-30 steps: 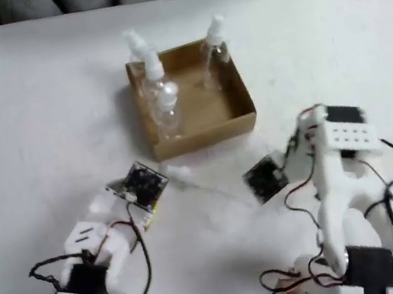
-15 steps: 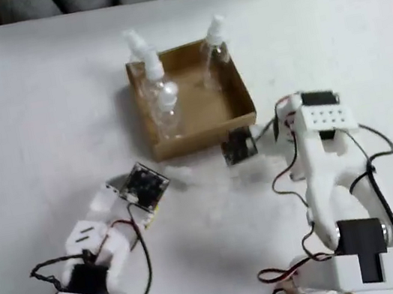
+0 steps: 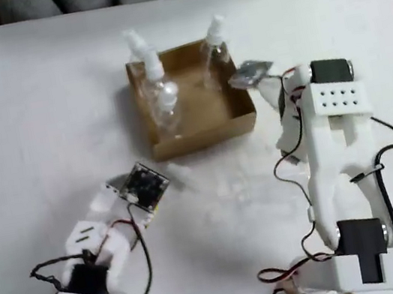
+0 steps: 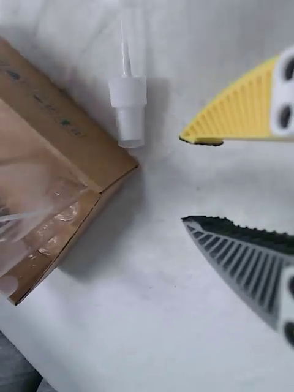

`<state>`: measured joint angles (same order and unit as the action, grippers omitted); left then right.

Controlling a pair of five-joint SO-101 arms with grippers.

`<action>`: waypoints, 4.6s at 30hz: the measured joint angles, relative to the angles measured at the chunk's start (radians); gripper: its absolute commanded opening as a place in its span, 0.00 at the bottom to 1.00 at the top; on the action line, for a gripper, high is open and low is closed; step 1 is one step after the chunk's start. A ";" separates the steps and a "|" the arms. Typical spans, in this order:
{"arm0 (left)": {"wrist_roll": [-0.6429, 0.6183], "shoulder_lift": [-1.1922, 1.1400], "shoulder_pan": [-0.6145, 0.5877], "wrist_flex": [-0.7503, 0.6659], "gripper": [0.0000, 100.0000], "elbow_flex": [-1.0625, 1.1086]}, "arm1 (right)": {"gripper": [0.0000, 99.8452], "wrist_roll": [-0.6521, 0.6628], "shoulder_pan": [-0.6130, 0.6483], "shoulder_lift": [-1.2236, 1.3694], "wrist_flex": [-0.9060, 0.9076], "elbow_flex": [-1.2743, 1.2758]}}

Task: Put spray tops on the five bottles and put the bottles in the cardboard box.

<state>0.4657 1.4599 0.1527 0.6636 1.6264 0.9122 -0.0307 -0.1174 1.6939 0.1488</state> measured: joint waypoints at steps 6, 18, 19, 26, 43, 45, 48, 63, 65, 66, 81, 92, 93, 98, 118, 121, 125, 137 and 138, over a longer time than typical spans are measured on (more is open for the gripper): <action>0.000 0.000 0.000 0.000 0.18 0.017 | 0.02 -0.287 -0.160 0.008 0.005 0.021; 0.000 0.000 0.000 0.000 0.18 0.021 | 0.02 -0.333 -0.377 0.009 -0.155 0.339; 0.000 0.000 0.000 0.000 0.18 0.021 | 0.02 -0.348 -0.390 0.009 -0.183 0.365; 0.000 0.000 0.000 0.000 0.18 0.021 | 0.02 -0.546 -0.397 0.009 -0.408 0.453; 0.000 0.000 0.000 0.000 0.18 0.021 | 0.08 -0.987 -0.169 0.009 -0.598 0.404; 0.000 0.000 0.000 0.000 0.18 0.021 | 0.15 -1.042 -0.160 0.009 -0.559 0.371; 0.000 0.000 0.000 0.000 0.18 0.021 | 0.21 -1.134 -0.146 0.009 -0.457 0.305; 0.000 0.000 0.000 0.000 0.18 0.021 | 0.25 -1.386 -0.017 0.152 -0.285 0.221; 0.000 0.000 0.000 0.000 0.18 0.021 | 0.28 -1.387 -0.012 0.189 -0.281 0.219; 0.000 0.000 0.000 -0.006 0.18 0.025 | 0.29 -1.387 -0.011 0.209 -0.281 0.219; 0.000 0.000 0.000 -0.028 0.18 0.037 | 0.02 -1.375 -0.008 0.325 -0.348 0.209; 0.000 0.000 0.000 -0.028 0.18 0.037 | 0.02 -0.993 -0.253 0.341 -0.161 -0.064; 0.000 0.000 0.000 -0.028 0.18 0.037 | 0.02 -0.928 -0.275 0.341 -0.161 -0.089; 0.000 0.000 0.000 -0.028 0.18 0.037 | 0.02 -0.476 -0.313 0.341 -0.150 -0.189; 0.000 0.000 0.000 -0.028 0.18 0.037 | 0.27 -0.055 -0.288 0.341 -0.351 -0.066; 0.000 0.000 0.000 -0.028 0.18 0.037 | 0.27 -0.109 -0.284 0.341 -0.368 -0.064; 0.000 0.000 0.000 -0.028 0.18 0.037 | 0.23 -0.203 -0.287 0.304 -0.341 -0.058; 0.000 0.000 0.000 -0.028 0.18 0.037 | 0.22 -0.381 -0.318 -0.084 -0.457 0.338; 0.000 0.000 0.000 -0.028 0.18 0.037 | 0.22 -0.387 -0.325 -0.097 -0.496 0.371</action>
<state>0.4657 1.4599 0.1527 0.6360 1.6632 0.5255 -0.3560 -0.2140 1.1983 0.5201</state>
